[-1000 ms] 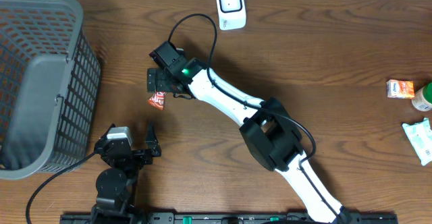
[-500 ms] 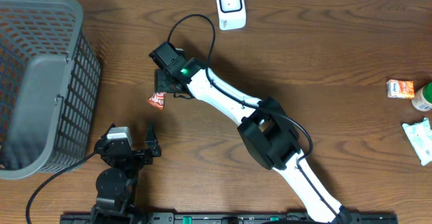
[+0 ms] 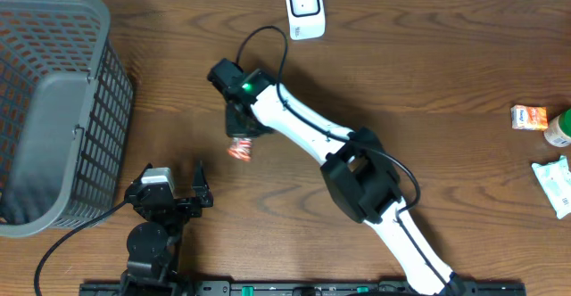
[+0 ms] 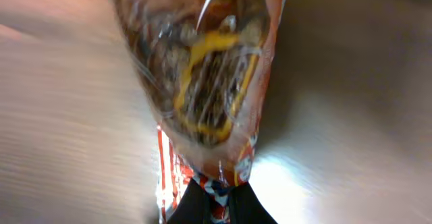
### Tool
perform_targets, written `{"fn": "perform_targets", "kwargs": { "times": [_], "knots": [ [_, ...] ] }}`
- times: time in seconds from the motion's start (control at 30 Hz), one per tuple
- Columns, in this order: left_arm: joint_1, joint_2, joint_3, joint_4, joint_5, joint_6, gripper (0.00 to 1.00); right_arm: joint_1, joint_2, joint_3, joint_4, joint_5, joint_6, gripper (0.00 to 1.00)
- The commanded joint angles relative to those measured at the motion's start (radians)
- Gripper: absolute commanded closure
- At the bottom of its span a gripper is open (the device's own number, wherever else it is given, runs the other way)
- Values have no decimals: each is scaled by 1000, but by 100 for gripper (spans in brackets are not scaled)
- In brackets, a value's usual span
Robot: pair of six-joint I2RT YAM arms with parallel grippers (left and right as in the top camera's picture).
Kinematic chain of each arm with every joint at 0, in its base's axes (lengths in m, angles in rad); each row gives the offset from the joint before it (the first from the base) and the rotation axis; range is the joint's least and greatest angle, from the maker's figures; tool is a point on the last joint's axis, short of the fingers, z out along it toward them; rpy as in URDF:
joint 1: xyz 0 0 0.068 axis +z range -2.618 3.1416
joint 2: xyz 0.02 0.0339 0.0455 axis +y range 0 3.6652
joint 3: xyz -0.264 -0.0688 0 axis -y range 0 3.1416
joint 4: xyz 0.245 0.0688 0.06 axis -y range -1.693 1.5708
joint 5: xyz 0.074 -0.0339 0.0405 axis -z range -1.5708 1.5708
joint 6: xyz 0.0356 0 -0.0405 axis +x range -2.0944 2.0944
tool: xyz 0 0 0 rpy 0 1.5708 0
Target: Scan the item barcode
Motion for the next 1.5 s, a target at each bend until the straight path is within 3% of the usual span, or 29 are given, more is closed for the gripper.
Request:
{"fn": "perform_targets", "kwargs": {
  "times": [0.0,0.27,0.37,0.47,0.5,0.53,0.57,0.6,0.7,0.93,1.2,1.33,1.47],
  "knots": [
    [4,-7,-18,-25,2,16,2,-70,39,-76,-151,-21,-104,99],
    [4,-7,-18,-25,2,16,2,-261,-51,-76,-492,-396,-458,99],
    [4,-7,-18,-25,2,16,2,-326,-51,-77,-622,-407,-504,98],
    [4,-7,-18,-25,2,16,2,-364,-51,-77,-602,-372,-597,99],
    [4,-7,-18,-25,2,16,2,-373,-51,-77,-588,-344,-600,87],
    [4,-7,-18,-25,2,16,2,-378,-51,-77,-573,-310,-599,63],
    [4,-7,-18,-25,2,16,2,-381,-51,-77,-552,-256,-587,28],
    [4,-7,-18,-25,2,16,2,-383,-51,-76,-541,-196,-550,1],
    [4,-7,-18,-25,2,16,2,-383,-51,-76,-547,-54,-422,1],
    [4,-7,-18,-25,2,16,2,-347,-88,-75,-560,-13,-328,1],
    [4,-7,-18,-25,2,16,2,-190,-171,-76,-558,192,-134,1],
    [4,-7,-18,-25,2,16,2,-120,-154,-122,-550,293,28,1],
    [4,-7,-18,-25,2,16,2,-75,-153,-232,-462,339,53,1]
  ]
}}
